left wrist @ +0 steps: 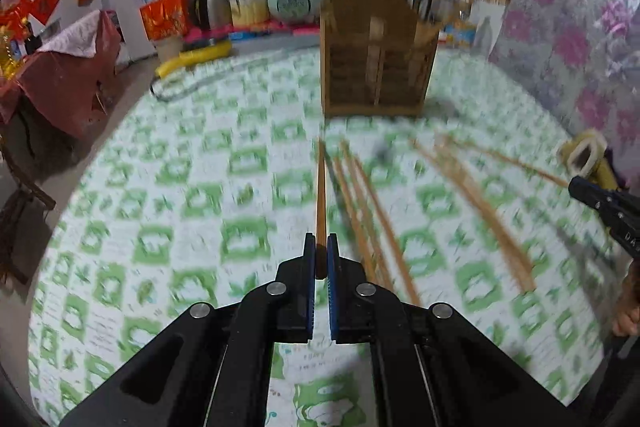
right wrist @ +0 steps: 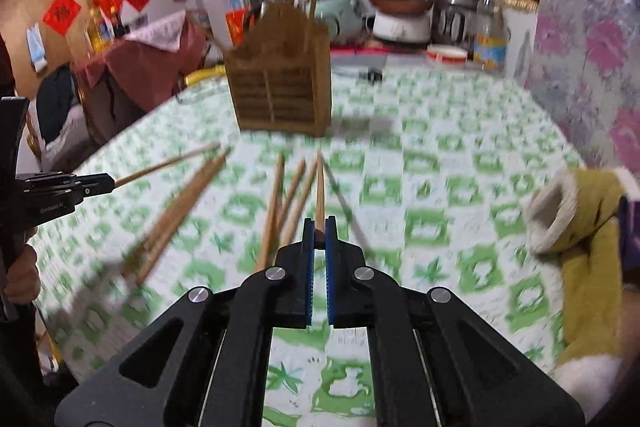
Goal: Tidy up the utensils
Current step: 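Close the right tool on a chopstick while the left tool lifts its chopstick, then carry both chopsticks over the wooden holder and open both tools inside it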
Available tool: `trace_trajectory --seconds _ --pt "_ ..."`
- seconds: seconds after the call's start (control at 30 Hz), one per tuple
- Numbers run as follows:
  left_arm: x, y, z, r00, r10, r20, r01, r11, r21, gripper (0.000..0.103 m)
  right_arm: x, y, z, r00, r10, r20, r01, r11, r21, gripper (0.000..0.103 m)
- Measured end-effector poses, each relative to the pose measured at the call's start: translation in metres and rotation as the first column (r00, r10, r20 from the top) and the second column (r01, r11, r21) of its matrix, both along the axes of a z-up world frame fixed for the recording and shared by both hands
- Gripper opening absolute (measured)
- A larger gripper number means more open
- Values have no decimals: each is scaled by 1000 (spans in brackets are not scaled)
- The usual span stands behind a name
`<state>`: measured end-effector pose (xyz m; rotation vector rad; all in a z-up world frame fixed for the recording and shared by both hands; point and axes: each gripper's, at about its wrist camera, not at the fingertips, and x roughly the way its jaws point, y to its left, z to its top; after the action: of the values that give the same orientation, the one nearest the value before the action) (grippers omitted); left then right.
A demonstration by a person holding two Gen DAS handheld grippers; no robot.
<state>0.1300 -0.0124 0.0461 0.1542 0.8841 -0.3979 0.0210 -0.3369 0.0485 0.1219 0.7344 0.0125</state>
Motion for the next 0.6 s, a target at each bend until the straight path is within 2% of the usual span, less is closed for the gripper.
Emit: trace_trajectory --seconds 0.1,0.23,0.6 --pt "2 -3 24 999 8 42 -7 1000 -24 6 4 -3 15 999 -3 37 2 1000 18 6" --pt "13 -12 43 999 9 53 -7 999 -37 6 11 -4 29 998 2 63 -6 998 58 6" --pt "72 -43 93 996 26 80 -21 998 -64 6 49 -1 81 990 1 142 -7 999 38 6"
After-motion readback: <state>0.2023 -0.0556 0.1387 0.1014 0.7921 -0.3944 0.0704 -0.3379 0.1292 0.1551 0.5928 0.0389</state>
